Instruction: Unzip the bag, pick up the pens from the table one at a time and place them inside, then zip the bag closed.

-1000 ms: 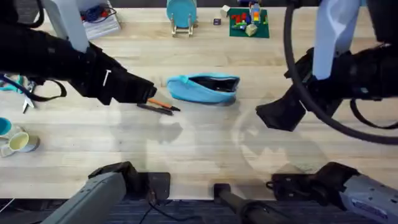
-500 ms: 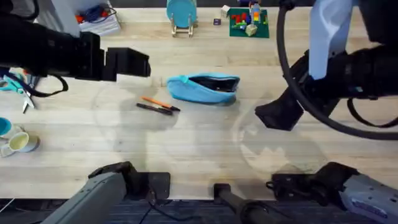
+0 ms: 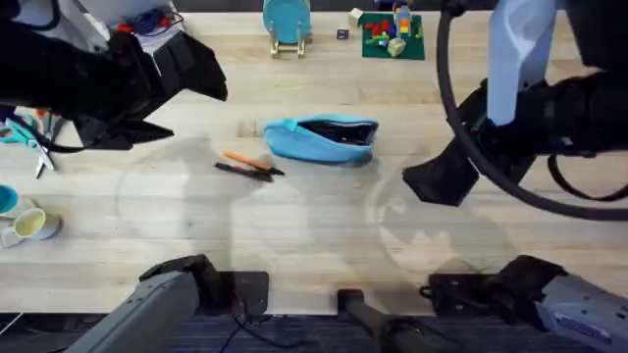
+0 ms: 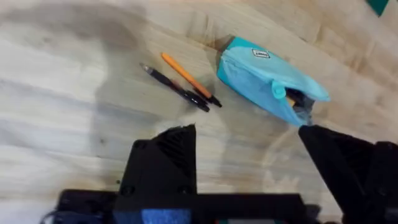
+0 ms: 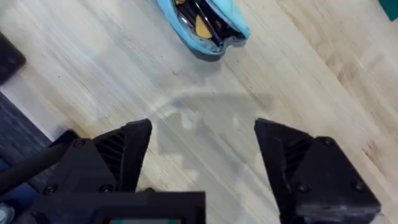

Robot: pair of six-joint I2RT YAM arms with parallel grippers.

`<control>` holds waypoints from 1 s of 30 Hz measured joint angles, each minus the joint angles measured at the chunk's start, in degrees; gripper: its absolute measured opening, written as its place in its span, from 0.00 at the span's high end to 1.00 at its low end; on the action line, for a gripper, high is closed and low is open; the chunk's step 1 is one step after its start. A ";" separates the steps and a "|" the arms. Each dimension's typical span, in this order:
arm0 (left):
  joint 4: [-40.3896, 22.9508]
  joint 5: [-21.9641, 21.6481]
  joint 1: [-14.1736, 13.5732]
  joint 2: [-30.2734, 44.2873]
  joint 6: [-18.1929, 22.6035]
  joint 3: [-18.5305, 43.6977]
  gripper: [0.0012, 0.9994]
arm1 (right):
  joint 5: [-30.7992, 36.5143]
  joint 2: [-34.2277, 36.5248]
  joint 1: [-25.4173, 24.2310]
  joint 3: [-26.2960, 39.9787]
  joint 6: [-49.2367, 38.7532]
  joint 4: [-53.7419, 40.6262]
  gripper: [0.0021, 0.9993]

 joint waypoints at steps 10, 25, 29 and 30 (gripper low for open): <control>-2.70 -2.11 0.00 0.00 -12.42 0.00 0.00 | 0.00 0.00 0.00 0.00 -0.02 0.00 0.00; -7.78 -12.89 0.00 2.60 -34.86 -0.56 0.00 | 0.00 0.00 0.00 0.00 -0.02 0.00 0.00; -6.59 -14.08 0.00 2.60 -38.85 -4.02 0.01 | 0.00 0.00 0.00 0.00 0.00 0.00 0.00; -5.90 -14.26 -0.04 2.62 -39.34 -4.95 0.00 | 0.00 0.00 0.00 0.00 -0.01 0.00 0.00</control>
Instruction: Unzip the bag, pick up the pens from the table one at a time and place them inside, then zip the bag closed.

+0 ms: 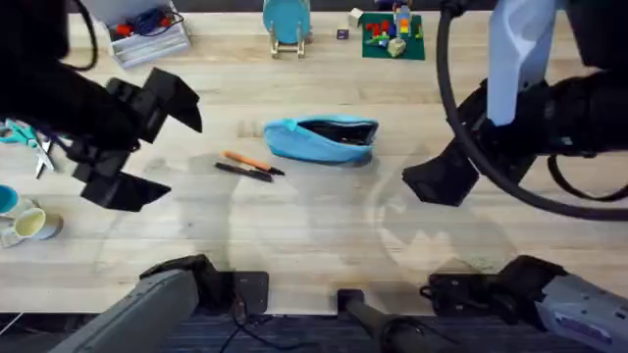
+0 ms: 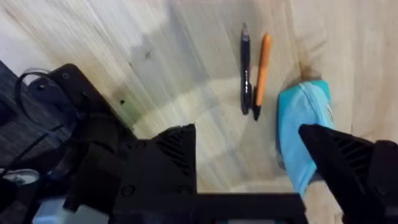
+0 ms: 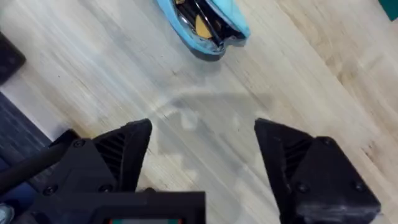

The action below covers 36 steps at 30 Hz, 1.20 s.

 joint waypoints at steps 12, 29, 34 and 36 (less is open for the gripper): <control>10.02 -0.76 -0.88 0.00 -6.84 -12.99 0.00 | 0.00 0.00 0.00 0.00 0.01 -0.02 0.00; 15.40 -0.71 -9.73 9.36 -19.51 -14.94 0.00 | 0.00 0.00 0.00 0.00 0.01 -0.02 0.00; 16.91 -0.74 -12.56 12.18 -22.19 -14.94 0.00 | 0.00 0.00 0.00 0.00 0.01 -0.02 0.00; 17.68 -0.74 -13.70 12.99 -22.81 -14.94 0.00 | 0.00 0.00 0.00 0.00 0.01 -0.02 0.00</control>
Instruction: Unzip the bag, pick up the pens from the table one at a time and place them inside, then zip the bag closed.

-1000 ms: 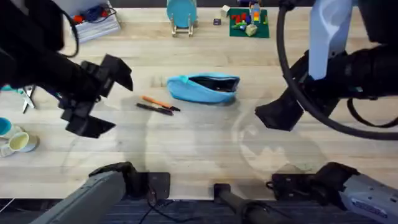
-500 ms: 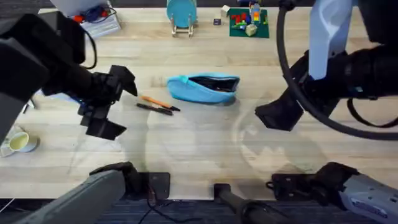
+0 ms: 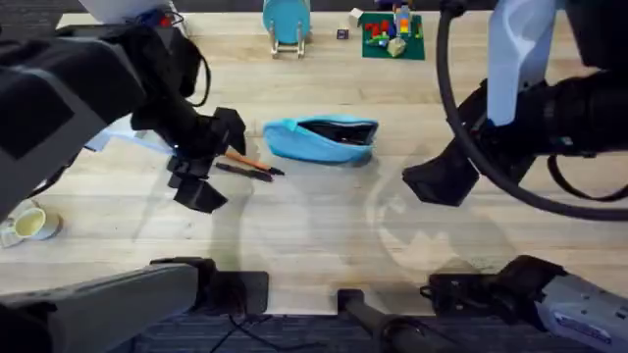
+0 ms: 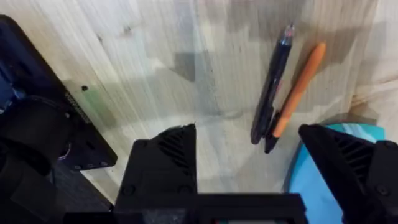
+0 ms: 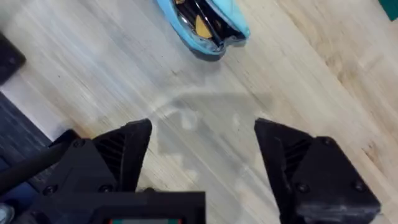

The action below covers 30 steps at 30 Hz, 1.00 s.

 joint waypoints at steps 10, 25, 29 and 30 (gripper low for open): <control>-1.19 -0.88 -2.07 3.77 -0.53 0.00 0.00 | 0.00 0.00 0.00 0.00 0.00 0.00 0.00; 1.71 -2.97 -2.07 6.88 0.25 -0.33 0.00 | 0.00 0.00 0.00 0.00 0.00 0.00 0.00; 1.76 -2.97 -2.07 8.48 0.56 -0.81 0.00 | 0.00 0.00 0.00 0.00 0.00 0.00 0.00; 1.77 -2.99 -2.07 8.53 0.69 -0.81 0.00 | 0.00 0.00 0.00 0.00 0.00 0.00 0.00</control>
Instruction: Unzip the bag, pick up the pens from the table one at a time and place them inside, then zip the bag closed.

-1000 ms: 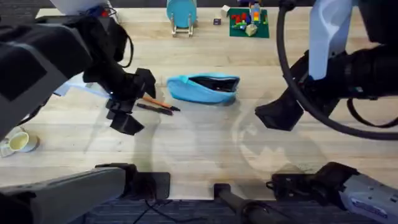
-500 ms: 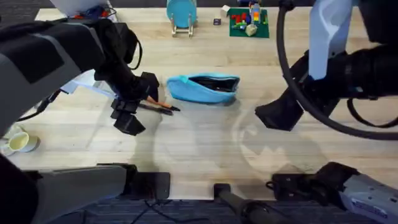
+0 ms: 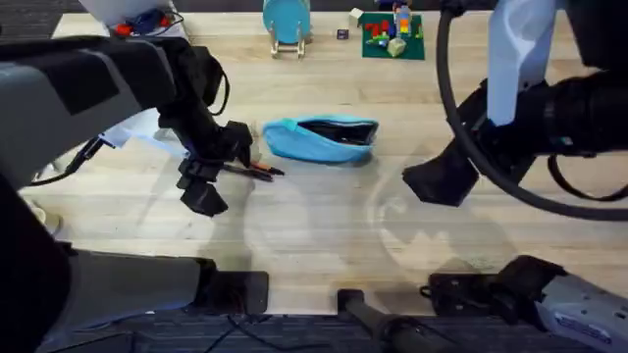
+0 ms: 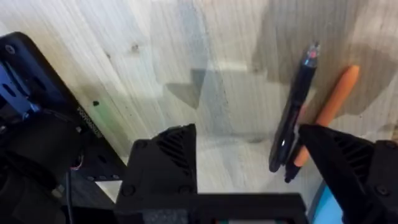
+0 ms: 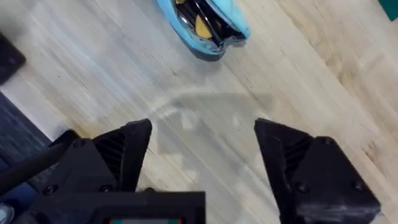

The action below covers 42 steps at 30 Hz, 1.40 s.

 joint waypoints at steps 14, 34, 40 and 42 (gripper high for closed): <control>-0.03 0.02 0.00 2.29 0.66 1.17 0.00 | 0.00 0.00 0.00 0.00 0.00 0.00 0.00; 7.99 0.55 -0.44 3.37 3.06 1.07 0.95 | 0.00 0.00 0.00 0.00 0.00 0.00 0.00; 8.15 0.52 -0.44 3.15 3.26 0.90 0.96 | 0.00 0.00 0.00 0.00 0.02 0.00 0.00; 8.15 0.52 -0.44 3.15 3.28 0.90 0.96 | 0.00 0.00 0.00 0.00 0.02 0.00 0.00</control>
